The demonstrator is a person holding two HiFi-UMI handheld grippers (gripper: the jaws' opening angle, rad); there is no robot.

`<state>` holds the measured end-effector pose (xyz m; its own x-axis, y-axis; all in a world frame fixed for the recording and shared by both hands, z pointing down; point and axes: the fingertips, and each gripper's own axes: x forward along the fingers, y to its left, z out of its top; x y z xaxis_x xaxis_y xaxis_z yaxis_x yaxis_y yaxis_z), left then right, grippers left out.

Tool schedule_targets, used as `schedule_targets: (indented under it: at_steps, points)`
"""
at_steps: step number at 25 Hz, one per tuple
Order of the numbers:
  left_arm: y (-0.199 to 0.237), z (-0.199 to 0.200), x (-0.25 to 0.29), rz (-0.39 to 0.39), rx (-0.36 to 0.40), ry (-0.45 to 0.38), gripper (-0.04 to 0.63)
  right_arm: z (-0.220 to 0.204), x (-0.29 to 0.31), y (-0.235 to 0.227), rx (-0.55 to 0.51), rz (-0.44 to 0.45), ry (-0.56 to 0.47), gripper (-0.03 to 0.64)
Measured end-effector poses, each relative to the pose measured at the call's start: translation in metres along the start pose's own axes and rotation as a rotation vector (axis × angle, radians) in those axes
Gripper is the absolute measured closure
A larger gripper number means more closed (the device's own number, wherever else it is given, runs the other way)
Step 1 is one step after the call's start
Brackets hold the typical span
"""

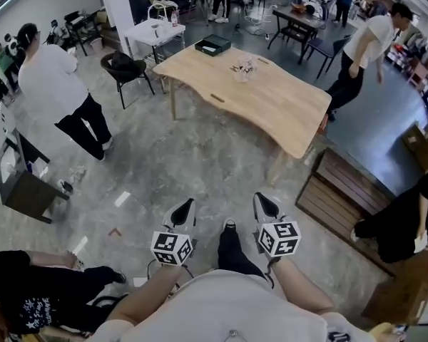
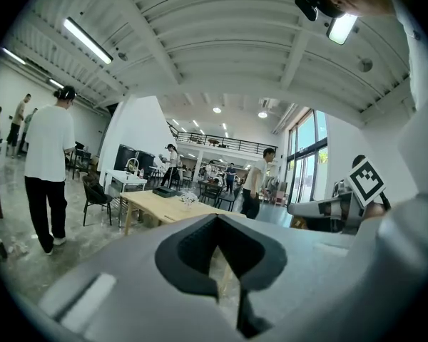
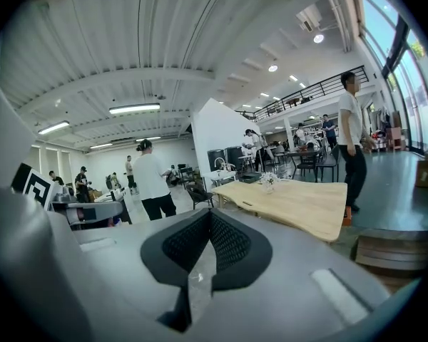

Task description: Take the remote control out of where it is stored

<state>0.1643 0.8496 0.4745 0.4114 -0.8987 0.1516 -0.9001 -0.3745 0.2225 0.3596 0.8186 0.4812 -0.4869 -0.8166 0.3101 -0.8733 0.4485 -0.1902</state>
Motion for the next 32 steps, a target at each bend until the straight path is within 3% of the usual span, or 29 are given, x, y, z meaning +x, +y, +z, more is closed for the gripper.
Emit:
schedule_targets:
  at_steps: [19,25,32]
  points:
    - [0.1,0.073,0.233,0.136,-0.003,0.0,0.595,0.105,0.239,-0.092,-0.039,0.198,0.047,0.589]
    - [0.113,0.092,0.271,0.162,0.009,-0.019,0.595,0.124,0.287,-0.114,-0.024,0.226,0.047,0.589]
    - [0.149,0.085,0.287,0.211,-0.016,-0.001,0.595,0.117,0.332,-0.111,-0.013,0.259,0.086,0.589]
